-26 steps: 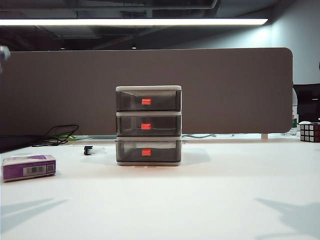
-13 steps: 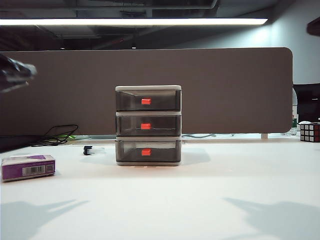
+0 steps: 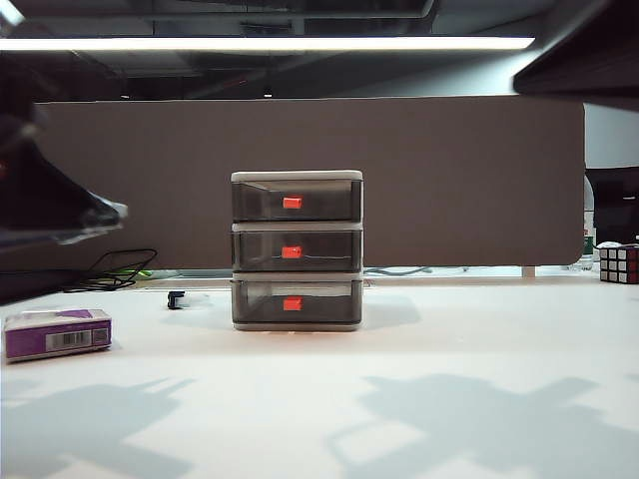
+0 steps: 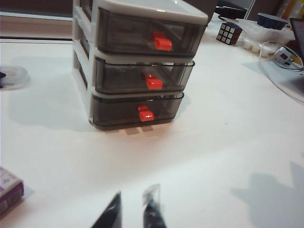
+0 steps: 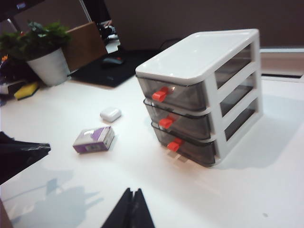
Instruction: Open the second layer of the drawer on the table, pick up a pack of napkins on the table and put it in, and finally close the drawer.
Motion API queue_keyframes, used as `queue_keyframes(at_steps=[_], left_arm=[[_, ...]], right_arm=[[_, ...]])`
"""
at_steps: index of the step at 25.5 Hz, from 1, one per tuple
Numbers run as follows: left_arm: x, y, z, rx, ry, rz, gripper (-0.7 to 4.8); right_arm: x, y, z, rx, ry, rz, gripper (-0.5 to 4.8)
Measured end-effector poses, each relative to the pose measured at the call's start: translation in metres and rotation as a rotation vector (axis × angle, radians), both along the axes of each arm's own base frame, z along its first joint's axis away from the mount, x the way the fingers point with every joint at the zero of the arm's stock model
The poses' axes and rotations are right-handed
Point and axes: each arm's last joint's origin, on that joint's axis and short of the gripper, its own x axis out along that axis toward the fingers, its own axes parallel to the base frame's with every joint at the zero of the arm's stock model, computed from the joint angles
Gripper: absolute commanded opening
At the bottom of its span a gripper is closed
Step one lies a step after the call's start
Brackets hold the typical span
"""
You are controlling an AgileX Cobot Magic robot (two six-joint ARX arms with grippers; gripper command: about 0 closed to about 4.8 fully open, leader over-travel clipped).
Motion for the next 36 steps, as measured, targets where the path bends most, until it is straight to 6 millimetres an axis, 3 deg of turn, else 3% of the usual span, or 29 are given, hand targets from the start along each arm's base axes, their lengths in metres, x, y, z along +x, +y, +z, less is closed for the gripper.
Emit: queue_keyframes(at_steps=[3, 7, 15, 20, 23, 28, 36], left_arm=[[0.009, -0.007, -0.001, 0.002, -0.001, 0.001, 0.59], [0.042, -0.035, 0.005, -0.021, 0.007, -0.076, 0.61], [0.068, -0.058, 0.018, -0.072, -0.032, -0.143, 0.62], [0.087, -0.074, 0.007, -0.018, 0.028, -0.081, 0.78], [0.09, -0.088, 0.0, 0.018, 0.043, -0.01, 1.05], [0.094, -0.106, 0.0, 0.038, 0.021, 0.038, 2.47], [0.095, -0.127, -0.011, 0.134, 0.001, 0.181, 2.42]], right_arm=[[0.013, 0.01, 0.004, -0.025, 0.024, 0.023, -0.05], [0.042, 0.025, 0.008, -0.037, 0.049, 0.055, -0.05], [0.078, 0.044, 0.006, -0.073, 0.12, 0.166, -0.05], [0.094, 0.052, 0.008, -0.091, 0.081, 0.187, -0.05], [0.1, 0.055, 0.007, -0.1, 0.081, 0.19, -0.05], [0.11, 0.06, 0.004, -0.116, 0.084, 0.222, -0.05], [0.118, 0.063, -0.009, -0.154, 0.09, 0.25, -0.05]])
